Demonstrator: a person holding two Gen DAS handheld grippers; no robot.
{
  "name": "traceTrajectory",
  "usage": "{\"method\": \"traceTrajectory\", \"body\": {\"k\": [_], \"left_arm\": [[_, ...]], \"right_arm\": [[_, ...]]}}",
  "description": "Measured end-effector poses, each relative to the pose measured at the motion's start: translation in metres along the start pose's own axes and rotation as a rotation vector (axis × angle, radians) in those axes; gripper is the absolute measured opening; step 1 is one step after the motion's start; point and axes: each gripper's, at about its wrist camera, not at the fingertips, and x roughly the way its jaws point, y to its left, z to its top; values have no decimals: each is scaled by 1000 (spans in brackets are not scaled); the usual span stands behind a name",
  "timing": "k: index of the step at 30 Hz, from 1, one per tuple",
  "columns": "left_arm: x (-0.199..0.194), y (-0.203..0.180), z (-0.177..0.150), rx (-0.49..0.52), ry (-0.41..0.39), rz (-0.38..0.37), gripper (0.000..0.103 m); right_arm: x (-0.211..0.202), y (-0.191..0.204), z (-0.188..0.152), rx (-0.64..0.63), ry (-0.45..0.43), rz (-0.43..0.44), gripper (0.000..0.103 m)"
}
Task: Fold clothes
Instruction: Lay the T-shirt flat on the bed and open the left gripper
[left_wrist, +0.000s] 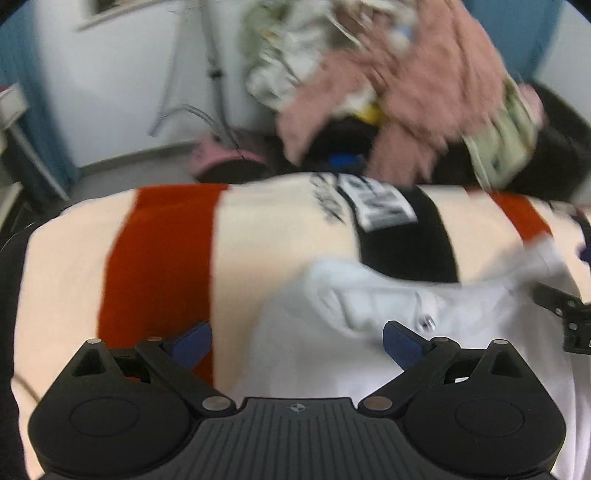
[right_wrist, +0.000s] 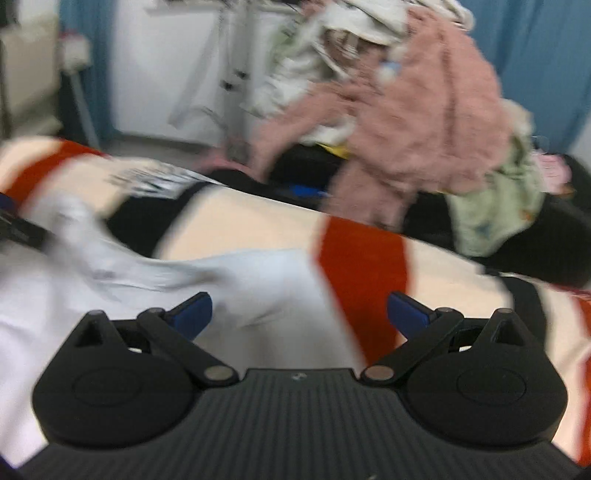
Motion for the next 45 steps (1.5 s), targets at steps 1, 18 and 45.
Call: {"method": "traceTrajectory", "body": {"k": [1,18,45], "left_arm": [[-8,0,0,8,-23,0,100],[-252,-26,-166,-96,-546,57,101],[-344,-47,-452,-330,-495,-23,100]], "right_arm": [[-6,3,-3,32,-14,15,103],[-251,51,-104,233,-430,-50,103],[-419,109,-293,268,-565,55,103]]}}
